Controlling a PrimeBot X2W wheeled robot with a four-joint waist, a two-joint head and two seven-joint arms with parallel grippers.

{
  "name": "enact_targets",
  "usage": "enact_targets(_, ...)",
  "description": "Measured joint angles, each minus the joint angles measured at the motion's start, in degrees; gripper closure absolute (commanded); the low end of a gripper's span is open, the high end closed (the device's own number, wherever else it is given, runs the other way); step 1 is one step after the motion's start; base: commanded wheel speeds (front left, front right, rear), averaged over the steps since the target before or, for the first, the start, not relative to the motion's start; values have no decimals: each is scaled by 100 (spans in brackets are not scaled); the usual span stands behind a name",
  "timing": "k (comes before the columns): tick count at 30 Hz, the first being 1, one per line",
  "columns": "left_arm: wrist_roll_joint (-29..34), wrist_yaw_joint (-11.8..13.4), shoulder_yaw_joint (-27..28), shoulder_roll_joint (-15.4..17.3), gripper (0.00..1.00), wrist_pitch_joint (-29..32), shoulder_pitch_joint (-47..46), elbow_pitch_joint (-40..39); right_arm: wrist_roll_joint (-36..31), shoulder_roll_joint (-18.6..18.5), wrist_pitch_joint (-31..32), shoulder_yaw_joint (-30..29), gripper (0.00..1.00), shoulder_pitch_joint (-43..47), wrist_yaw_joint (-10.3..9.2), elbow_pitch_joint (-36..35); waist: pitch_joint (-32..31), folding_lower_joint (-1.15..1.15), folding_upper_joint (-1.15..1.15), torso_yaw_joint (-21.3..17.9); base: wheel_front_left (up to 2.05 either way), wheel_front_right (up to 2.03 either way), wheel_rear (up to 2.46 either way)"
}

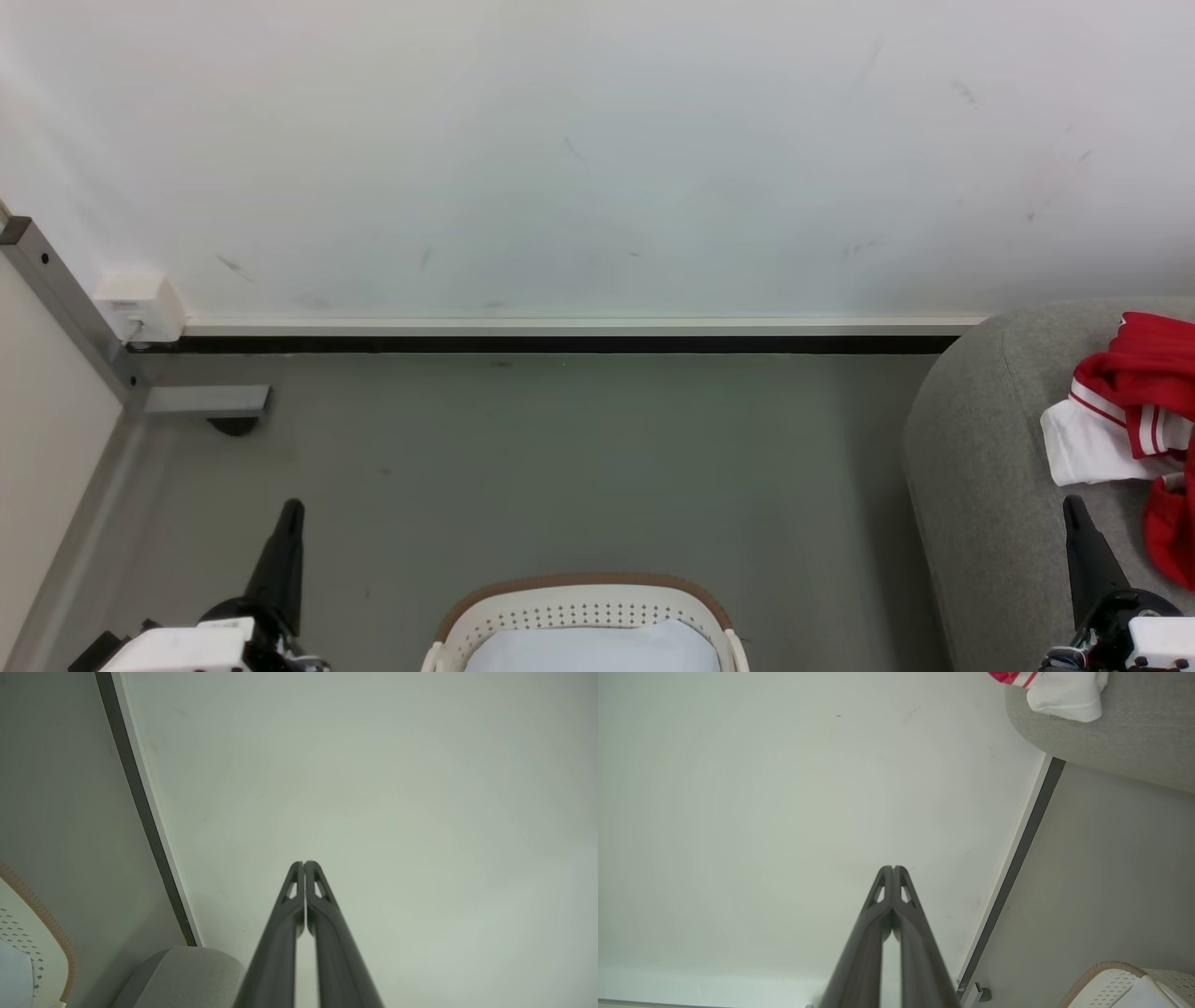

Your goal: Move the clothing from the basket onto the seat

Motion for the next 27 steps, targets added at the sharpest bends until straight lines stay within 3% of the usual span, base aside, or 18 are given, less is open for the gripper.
enact_targets(27,0,0,0,0,100,1,-1,0,-7,11,18,-15,100,-1,0,0,0,0,0,0,0,0,0)
